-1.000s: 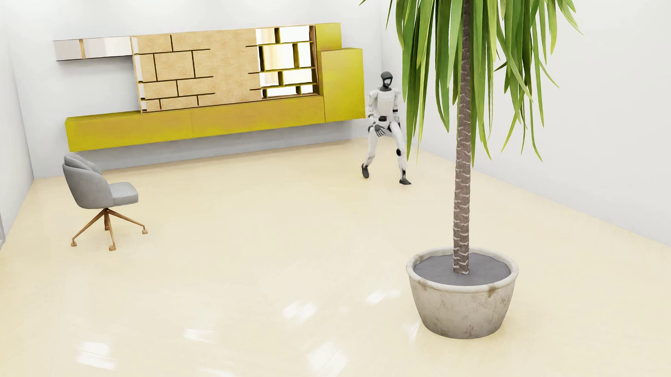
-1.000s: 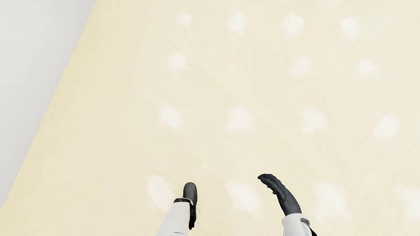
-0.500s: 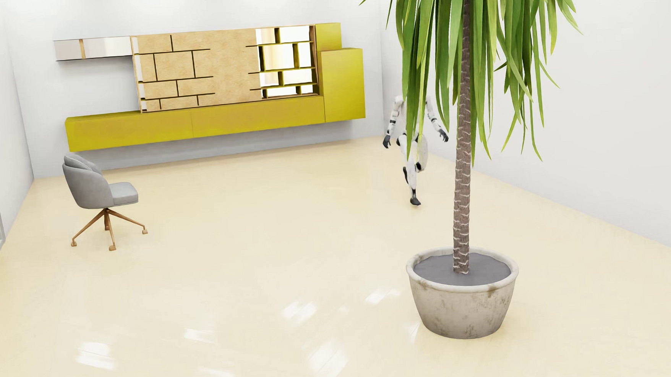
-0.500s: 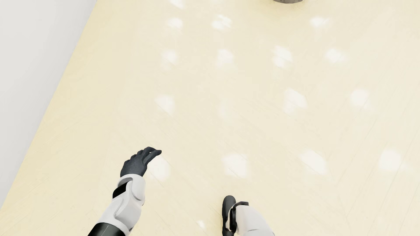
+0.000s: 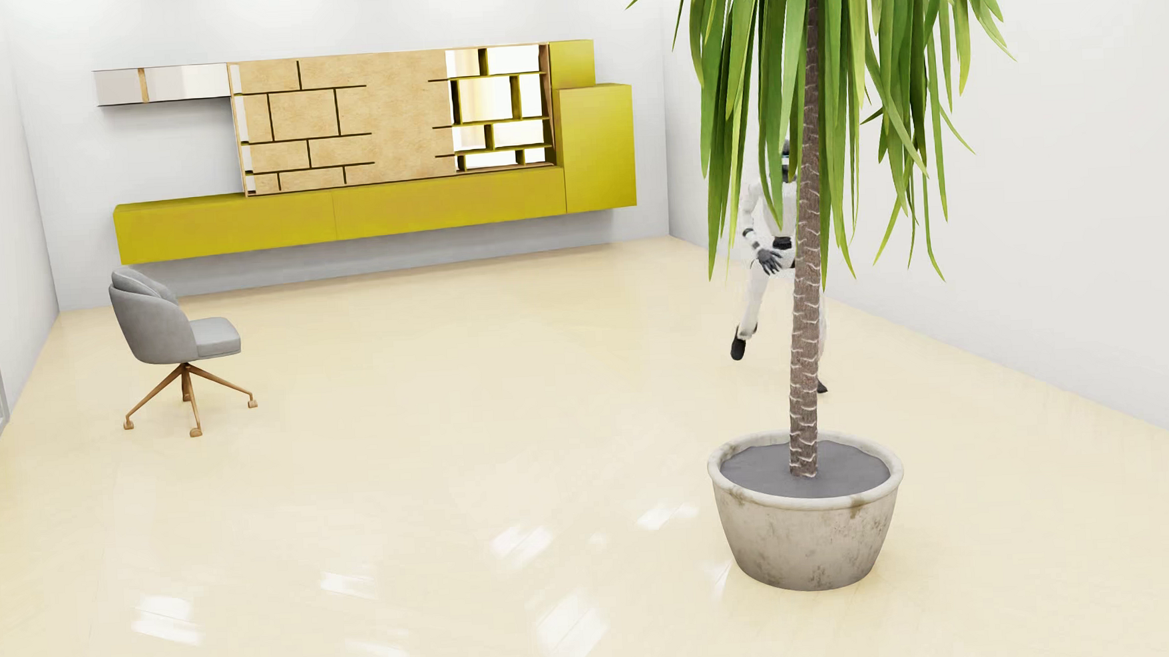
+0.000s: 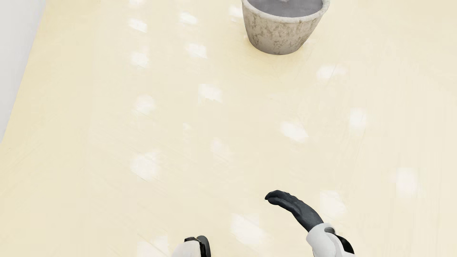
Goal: Walk to the plant
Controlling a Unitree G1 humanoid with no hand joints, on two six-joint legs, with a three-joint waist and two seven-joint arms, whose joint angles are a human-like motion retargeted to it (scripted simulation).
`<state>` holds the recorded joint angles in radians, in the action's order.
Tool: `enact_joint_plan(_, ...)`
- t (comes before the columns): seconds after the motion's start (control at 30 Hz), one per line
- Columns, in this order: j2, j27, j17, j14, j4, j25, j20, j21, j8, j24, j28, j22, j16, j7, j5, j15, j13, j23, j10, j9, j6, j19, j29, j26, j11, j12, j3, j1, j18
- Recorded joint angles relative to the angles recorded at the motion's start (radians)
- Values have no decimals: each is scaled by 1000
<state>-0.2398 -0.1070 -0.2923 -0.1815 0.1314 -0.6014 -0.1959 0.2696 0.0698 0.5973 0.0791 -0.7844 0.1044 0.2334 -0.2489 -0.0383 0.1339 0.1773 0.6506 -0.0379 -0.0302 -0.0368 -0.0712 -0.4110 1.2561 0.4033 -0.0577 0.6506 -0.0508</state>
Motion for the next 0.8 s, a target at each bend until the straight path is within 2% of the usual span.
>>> enact_joint_plan(0.03,-131,78,41,-67,-54,3,-68,-42,14,42,52,-26,36,-1,20,77,58,75,-36,-2,-13,-16,53,17,61,-82,24,-99,17)
enact_joint_plan(0.07,-246,161,99,-117,-101,8,-135,-109,38,99,59,-40,67,-18,69,172,99,198,-101,2,-17,-19,121,32,16,-166,45,-210,29)
enact_joint_plan(0.1,-341,250,159,-158,-142,15,-209,-203,59,151,49,-32,99,-42,112,238,119,337,-161,12,-13,10,195,43,-105,-258,64,-315,28)
enact_joint_plan(0.13,-424,321,207,-197,-174,37,-265,-313,73,190,38,0,134,-68,141,249,137,445,-202,22,-5,47,269,70,-270,-353,84,-409,11)
enact_joint_plan(0.17,-483,347,242,-241,-194,80,-306,-426,63,214,25,61,160,-89,166,244,169,507,-222,31,6,77,327,98,-486,-443,107,-493,-6)
enact_joint_plan(0.2,-516,327,273,-272,-196,134,-337,-511,28,228,8,147,186,-127,185,198,219,523,-248,35,17,100,345,125,-746,-529,129,-580,-4)
enact_joint_plan(0.23,-517,286,289,-290,-184,162,-354,-543,-5,229,-27,249,207,-175,185,172,288,514,-269,34,26,119,325,153,-1008,-598,149,-679,11)
enact_joint_plan(0.27,-527,248,289,-283,-163,138,-351,-526,38,209,-84,358,225,-218,161,215,365,502,-274,28,32,149,293,178,-1111,-633,165,-777,34)
enact_joint_plan(0.3,-512,223,281,-219,-135,76,-335,-485,117,162,-144,462,241,-242,136,226,433,499,-227,24,36,119,262,200,-1077,-629,179,-848,35)
enact_joint_plan(0.33,-523,211,284,-42,-97,12,-322,-445,167,105,-179,552,265,-257,106,142,481,509,-107,17,42,132,222,218,-901,-599,192,-866,36)
enact_joint_plan(0.37,-533,215,298,187,-37,-37,-310,-410,172,59,-179,625,296,-252,112,45,491,533,105,7,52,-23,163,220,-719,-553,203,-823,159)
enact_joint_plan(0.4,-506,238,295,358,50,-76,-282,-387,180,37,-169,674,304,-213,132,147,457,572,374,-4,65,-49,91,204,-589,-491,203,-710,215)
enact_joint_plan(0.43,-446,280,282,272,91,-115,-237,-370,186,27,-172,683,276,-213,171,249,379,619,598,-16,79,-52,26,175,-537,-422,190,-558,125)
enact_joint_plan(0.47,-353,327,264,192,94,-158,-186,-361,180,0,-203,638,209,-210,210,324,277,655,719,-23,88,-54,-4,145,-563,-365,170,-394,70)
enact_joint_plan(0.5,-240,369,250,136,69,-203,-136,-358,171,-54,-253,542,131,-200,242,372,175,675,728,-22,90,-40,4,112,-642,-331,146,-241,67)
enact_joint_plan(0.53,-120,375,245,91,22,-243,-100,-346,153,-110,-285,404,86,-184,268,393,90,663,625,-11,86,-26,33,67,-742,-319,121,-121,56)
enact_joint_plan(0.57,-11,345,239,64,-19,-276,-97,-322,137,-133,-263,264,80,-168,288,416,19,629,460,4,78,-20,59,10,-823,-313,94,-32,77)
enact_joint_plan(0.6,77,286,228,67,-51,-291,-145,-286,117,-96,-159,155,116,-167,302,443,-50,570,251,22,71,-16,78,-31,-865,-294,66,36,87)
enact_joint_plan(0.63,152,196,210,61,-70,-282,-211,-257,88,-13,-3,102,171,-190,309,485,-99,481,2,38,64,-11,103,-28,-883,-257,39,78,104)
enact_joint_plan(0.67,227,104,194,63,-54,-230,-209,-218,50,60,118,118,213,-210,312,515,-153,390,-251,51,61,-6,142,7,-884,-182,13,96,123)
enact_joint_plan(0.7,308,14,181,56,-23,-155,-115,-175,2,82,163,184,216,-219,303,530,-184,294,-428,61,62,1,178,31,-885,-67,-11,94,92)
enact_joint_plan(0.73,376,-63,158,12,0,-89,12,-126,-46,62,140,271,175,-244,273,528,-181,191,-452,68,66,27,193,41,-842,64,-32,79,130)
enact_joint_plan(0.77,394,-114,120,186,19,-51,93,-82,-91,41,89,345,107,-227,220,432,-144,82,-310,67,69,34,185,55,-714,171,-45,86,202)
enact_joint_plan(0.8,331,-131,93,249,36,-34,113,-58,-134,46,47,383,47,-159,161,218,-82,-16,-117,57,67,108,164,62,-487,228,-46,103,91)
